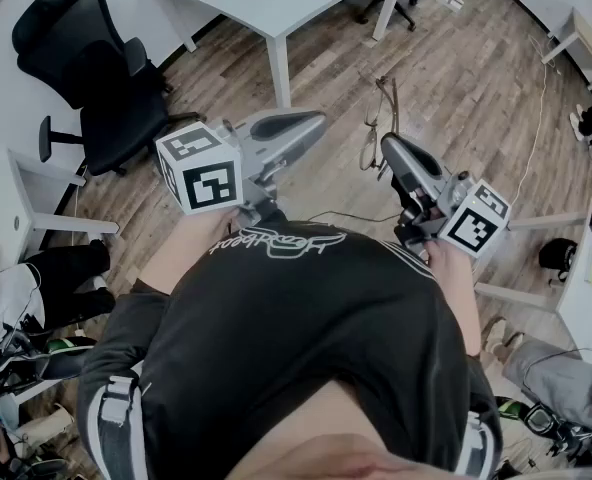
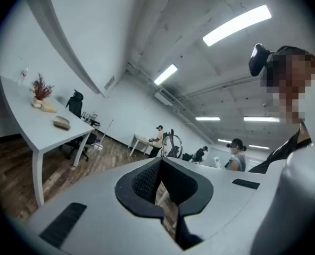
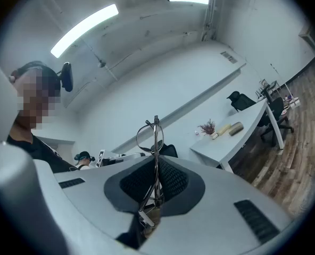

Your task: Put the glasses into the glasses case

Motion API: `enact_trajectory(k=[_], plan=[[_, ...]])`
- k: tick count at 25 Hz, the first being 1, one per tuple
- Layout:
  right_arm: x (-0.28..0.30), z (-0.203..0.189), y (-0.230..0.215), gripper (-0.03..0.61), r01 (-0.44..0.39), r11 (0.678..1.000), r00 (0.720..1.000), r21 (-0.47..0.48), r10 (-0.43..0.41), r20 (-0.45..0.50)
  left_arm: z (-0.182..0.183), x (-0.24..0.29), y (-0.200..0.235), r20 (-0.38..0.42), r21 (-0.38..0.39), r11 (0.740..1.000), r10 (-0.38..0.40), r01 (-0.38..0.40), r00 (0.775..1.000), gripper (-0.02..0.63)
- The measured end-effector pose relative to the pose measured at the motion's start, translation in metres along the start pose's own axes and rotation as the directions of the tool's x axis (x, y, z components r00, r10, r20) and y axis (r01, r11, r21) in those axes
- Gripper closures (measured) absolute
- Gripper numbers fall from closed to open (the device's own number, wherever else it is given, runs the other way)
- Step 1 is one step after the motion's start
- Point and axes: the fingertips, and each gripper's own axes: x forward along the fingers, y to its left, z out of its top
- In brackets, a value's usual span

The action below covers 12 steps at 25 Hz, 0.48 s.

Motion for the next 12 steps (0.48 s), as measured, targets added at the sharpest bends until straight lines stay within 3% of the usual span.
enact_trajectory(k=[12], plan=[[-0.032,-0.007,-0.009,0.555,0.025,0.999,0.999,0.024,-0.026,0.029,-0.025,0.02,-0.012,-0.023,-0.016,1.0,-0.02,0.019,1.0,0.607]])
